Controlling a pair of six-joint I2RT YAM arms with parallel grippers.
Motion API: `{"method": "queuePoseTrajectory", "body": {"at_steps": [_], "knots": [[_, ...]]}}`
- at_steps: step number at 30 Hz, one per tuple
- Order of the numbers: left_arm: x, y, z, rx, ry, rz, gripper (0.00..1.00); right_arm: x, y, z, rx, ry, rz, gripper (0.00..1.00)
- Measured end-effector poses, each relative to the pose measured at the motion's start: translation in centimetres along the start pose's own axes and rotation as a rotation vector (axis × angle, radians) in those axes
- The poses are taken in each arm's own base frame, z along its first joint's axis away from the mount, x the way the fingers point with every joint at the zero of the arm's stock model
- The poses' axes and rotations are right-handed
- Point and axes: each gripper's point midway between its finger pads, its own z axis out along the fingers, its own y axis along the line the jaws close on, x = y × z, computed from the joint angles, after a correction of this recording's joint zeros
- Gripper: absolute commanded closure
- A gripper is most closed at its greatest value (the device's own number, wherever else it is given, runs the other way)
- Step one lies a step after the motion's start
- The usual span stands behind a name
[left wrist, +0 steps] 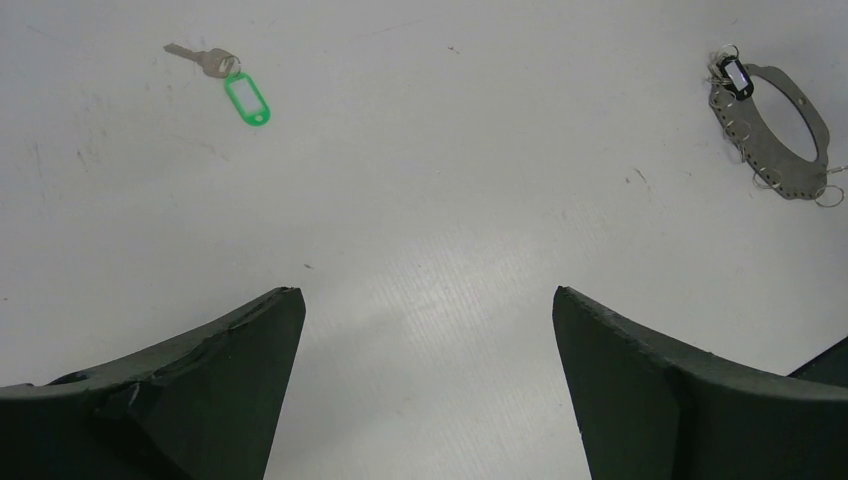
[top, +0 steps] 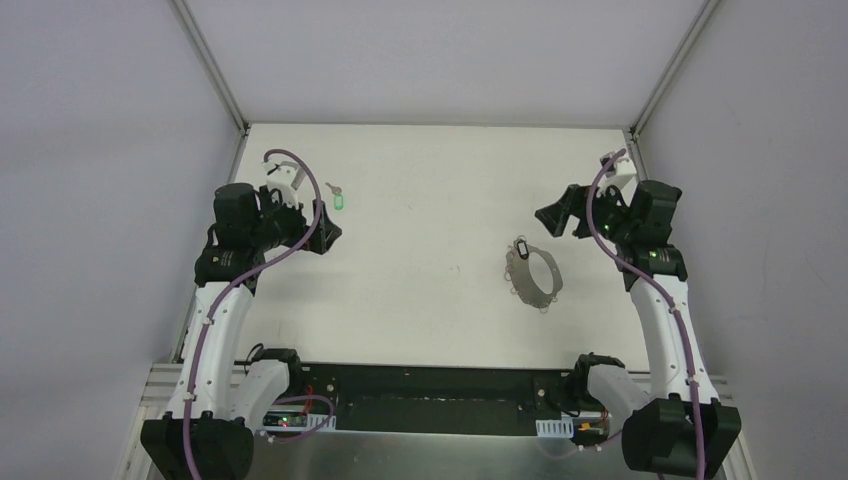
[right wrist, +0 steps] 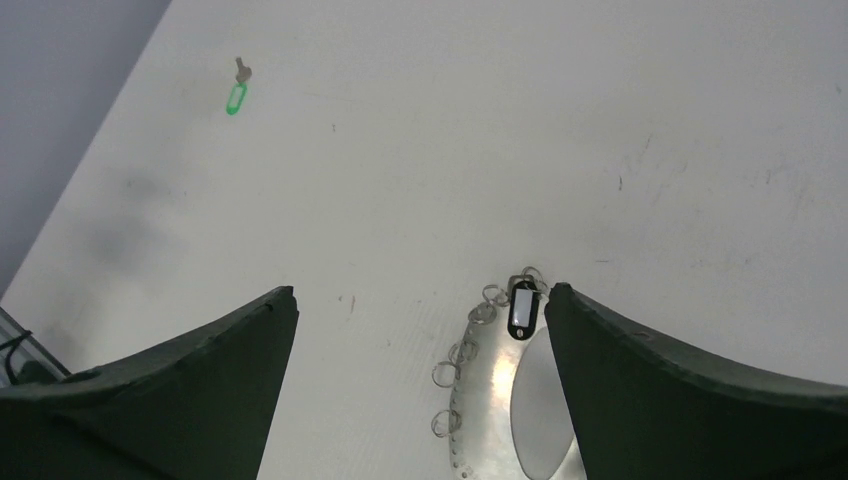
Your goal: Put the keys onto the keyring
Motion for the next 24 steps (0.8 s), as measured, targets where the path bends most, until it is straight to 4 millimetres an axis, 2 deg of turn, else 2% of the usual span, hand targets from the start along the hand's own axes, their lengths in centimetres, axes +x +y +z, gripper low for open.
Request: {"method": "queuePoseTrajectory", "body": {"at_steps": [3,7,9,12,17,24], "knots": [[0.2,0.1,0.1,0.001,0.005,0.010,0.00,2.3,-0.1,0.1,0.020,0.089,-0.079,0.02],[0.4,0.2,0.2,0.002,0.011,0.019,0.00,7.4,-0.1,0.2,0.051,0.282,-0.192,0.01],[0.5,0.2,0.3,0.003,0.019,0.022,0.00,10.2,-0.6,-0.4,0.071,0.381,-0.228,0.05],[1.1,0.2,0.6,0.011,0.045,0.012,0.00,13.4,-2.0,-1.7,0.112,0.507,-0.258,0.10],[1.9,0.0,0.7,0.029,0.080,-0.004,0.00,16.2,-3.0,-2.8,0.122,0.644,-0.289,0.21],[2.1,-0.2,0.6,0.040,0.087,-0.003,0.03,18.9,-1.7,-1.4,0.055,0.768,-0.339,0.36]]}}
